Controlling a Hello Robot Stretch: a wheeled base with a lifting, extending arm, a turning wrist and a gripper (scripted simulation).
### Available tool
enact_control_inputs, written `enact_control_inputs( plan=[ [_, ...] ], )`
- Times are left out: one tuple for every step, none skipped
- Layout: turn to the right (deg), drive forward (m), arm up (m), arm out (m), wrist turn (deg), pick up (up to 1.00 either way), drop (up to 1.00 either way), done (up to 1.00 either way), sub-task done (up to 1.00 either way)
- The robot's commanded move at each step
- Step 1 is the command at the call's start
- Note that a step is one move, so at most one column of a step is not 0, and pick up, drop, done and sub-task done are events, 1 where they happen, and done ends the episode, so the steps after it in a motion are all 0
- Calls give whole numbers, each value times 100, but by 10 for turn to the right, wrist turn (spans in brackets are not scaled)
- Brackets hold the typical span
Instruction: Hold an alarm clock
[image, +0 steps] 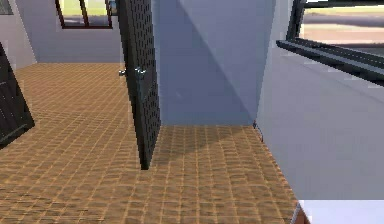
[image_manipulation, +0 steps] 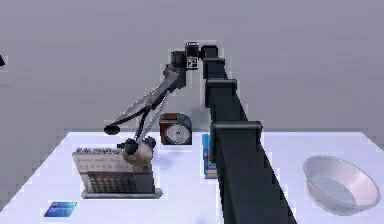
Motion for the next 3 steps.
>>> enact_control_inputs(
  plan=[
    [0, 0, 0, 0, 450, 0, 0, 0, 0],
    [0, 0, 0, 0, 450, 0, 0, 0, 0],
    [0, 0, 0, 0, 360, 0, 0, 0, 0]
  ],
)
